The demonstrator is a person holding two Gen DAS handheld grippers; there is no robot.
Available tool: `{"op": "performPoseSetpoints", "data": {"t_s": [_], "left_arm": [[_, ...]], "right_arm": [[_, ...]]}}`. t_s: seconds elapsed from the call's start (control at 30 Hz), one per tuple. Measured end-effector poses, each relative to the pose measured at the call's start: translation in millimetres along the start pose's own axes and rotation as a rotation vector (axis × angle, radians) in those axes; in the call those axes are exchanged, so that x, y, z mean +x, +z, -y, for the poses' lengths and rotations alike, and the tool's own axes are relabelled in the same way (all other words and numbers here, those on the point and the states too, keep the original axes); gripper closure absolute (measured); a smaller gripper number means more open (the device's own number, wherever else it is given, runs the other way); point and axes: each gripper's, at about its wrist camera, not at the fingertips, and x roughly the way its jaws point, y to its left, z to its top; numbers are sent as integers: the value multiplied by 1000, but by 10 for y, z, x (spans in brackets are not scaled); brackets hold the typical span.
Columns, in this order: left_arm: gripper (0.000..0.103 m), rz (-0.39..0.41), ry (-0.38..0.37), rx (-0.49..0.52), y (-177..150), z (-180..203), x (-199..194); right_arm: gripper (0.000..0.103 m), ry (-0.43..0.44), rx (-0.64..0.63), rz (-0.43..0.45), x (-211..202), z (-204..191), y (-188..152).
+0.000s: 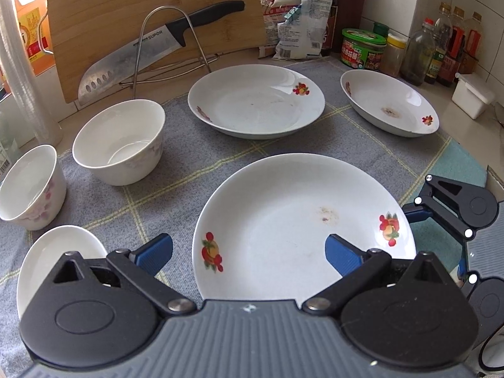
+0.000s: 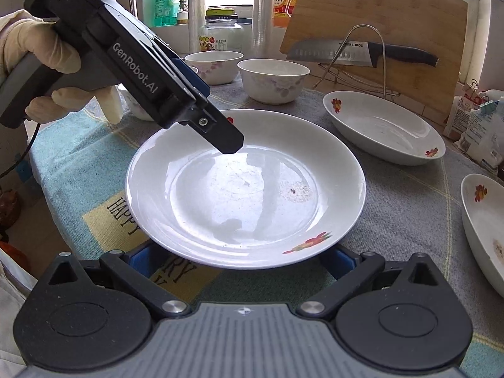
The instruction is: Organize plates and bowls
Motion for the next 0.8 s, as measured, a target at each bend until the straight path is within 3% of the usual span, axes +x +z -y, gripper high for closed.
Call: {"op": "performPoseSetpoints", "data": {"t_s": [0.23,0.57,0.8], "left_arm": [[1,-34,-32,49,137,-54,175],[3,-118,-71,44,247,-143,352],[10,-172,-97,4,236,-220,459]], "right_arm": [[0,-13,11,14,-8,-15,-12],[0,-5,2,13,-7,-10,-3],[0,8,-9,14,-7,7,2]]}}
